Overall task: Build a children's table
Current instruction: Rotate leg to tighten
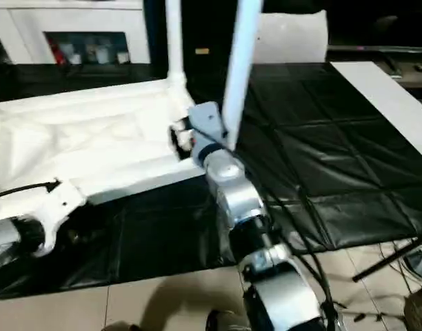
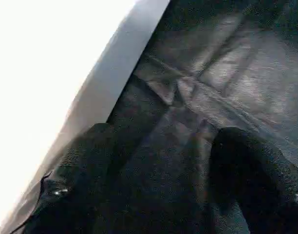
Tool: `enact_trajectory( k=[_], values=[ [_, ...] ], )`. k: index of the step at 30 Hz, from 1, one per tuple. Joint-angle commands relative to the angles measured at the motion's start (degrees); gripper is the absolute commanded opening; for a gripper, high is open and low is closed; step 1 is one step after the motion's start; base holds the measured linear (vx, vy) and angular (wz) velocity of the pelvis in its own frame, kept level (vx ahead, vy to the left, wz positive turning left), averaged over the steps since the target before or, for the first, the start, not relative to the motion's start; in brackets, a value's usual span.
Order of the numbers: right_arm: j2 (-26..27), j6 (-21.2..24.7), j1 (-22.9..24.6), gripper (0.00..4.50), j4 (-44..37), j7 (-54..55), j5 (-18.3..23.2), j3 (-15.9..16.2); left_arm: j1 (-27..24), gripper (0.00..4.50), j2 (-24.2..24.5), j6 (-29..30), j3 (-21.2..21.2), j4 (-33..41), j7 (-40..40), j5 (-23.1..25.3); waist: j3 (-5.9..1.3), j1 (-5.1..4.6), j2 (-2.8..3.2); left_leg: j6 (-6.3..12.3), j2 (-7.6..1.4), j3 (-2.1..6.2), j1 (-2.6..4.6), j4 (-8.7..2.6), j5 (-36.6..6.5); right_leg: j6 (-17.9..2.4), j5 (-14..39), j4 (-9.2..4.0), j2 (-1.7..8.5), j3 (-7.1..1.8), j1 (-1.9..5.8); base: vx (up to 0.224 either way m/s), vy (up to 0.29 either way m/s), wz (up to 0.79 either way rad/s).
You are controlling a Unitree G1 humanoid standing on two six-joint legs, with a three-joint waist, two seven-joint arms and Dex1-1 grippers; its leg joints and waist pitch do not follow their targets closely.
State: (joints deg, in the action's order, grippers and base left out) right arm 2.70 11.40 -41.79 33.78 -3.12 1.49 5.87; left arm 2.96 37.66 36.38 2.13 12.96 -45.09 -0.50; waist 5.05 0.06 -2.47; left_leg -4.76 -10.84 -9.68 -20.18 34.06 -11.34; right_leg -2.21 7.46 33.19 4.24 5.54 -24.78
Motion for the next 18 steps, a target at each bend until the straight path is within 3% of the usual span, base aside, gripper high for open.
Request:
enact_trajectory(
  k=[1, 4, 5, 11, 15, 18],
  values=[
    [-3.03, -1.12, -0.9, 4.5, 2.88, 3.73, -0.99, -4.4, 1.11, 3.74, -0.05, -0.67, -0.78, -1.11, 2.49, 1.9, -4.09, -0.64, 1.73, -0.2, -1.52, 0.27, 0.51, -4.16, -14.19, -7.46, 18.46, -3.16, 2.7, -3.31, 3.35, 0.0, 0.0, 0.0],
    [-6.41, -3.54, -2.65, 4.5, 6.52, 6.11, -1.02, -6.44, 1.77, 3.74, -0.94, -1.78, -0.66, -1.61, 3.87, 2.15, -4.12, -0.11, 1.81, -0.32, -1.55, -0.03, 0.97, -3.91, -14.35, -7.85, 18.09, -3.23, 2.59, -3.33, 2.97, 0.0, 0.0, 0.0],
    [-8.26, -4.95, -3.68, 4.5, 8.76, 6.2, -0.66, -7.38, 1.92, 3.74, -1.28, -2.19, -0.33, -1.82, 4.54, 2.02, -4.27, 0.11, 1.99, -0.44, -1.49, -0.09, 0.87, -3.76, -14.04, -8.18, 16.84, -2.9, 2.42, -3.35, 3.06, 0.0, 0.0, 0.0],
    [-13.3, -8.27, -5.43, 4.5, 14.15, 6.32, -0.05, -9.47, 1.62, 3.74, -2.89, -3.55, 0.25, -1.93, 6.24, 1.52, -4.65, 0.49, 1.51, 0.87, -1.26, -0.15, 0.13, -3.44, -11.97, -8.59, 15.69, -2.62, 2.59, -3.23, 3.72, 0.0, 0.0, 0.0],
    [-14.83, -10.18, -5.18, 4.5, 14.94, 3.68, 0.9, -9.98, 0.86, 3.74, -5.73, -3.73, -0.98, -0.68, 8.46, 0.17, -4.62, 0.33, 1.25, 1.62, -1.14, -0.2, -0.26, -3.23, -11.71, -8.06, 17.42, -2.87, 2.54, -3.04, 3.84, 0.0, 0.0, 0.0],
    [-14.08, -10.29, -2.98, 4.5, 10.72, -6.43, 4.77, -10.14, -0.84, 3.74, -10.19, -4.54, -2.94, 1.67, 11.55, -2.43, -4.56, -0.3, 1.03, 2.55, -1.27, -0.11, -0.63, -3.13, -12.39, -7.76, 18.44, -3.14, 2.57, -2.87, 4.02, 0.0, 0.0, 0.0]
  ],
)
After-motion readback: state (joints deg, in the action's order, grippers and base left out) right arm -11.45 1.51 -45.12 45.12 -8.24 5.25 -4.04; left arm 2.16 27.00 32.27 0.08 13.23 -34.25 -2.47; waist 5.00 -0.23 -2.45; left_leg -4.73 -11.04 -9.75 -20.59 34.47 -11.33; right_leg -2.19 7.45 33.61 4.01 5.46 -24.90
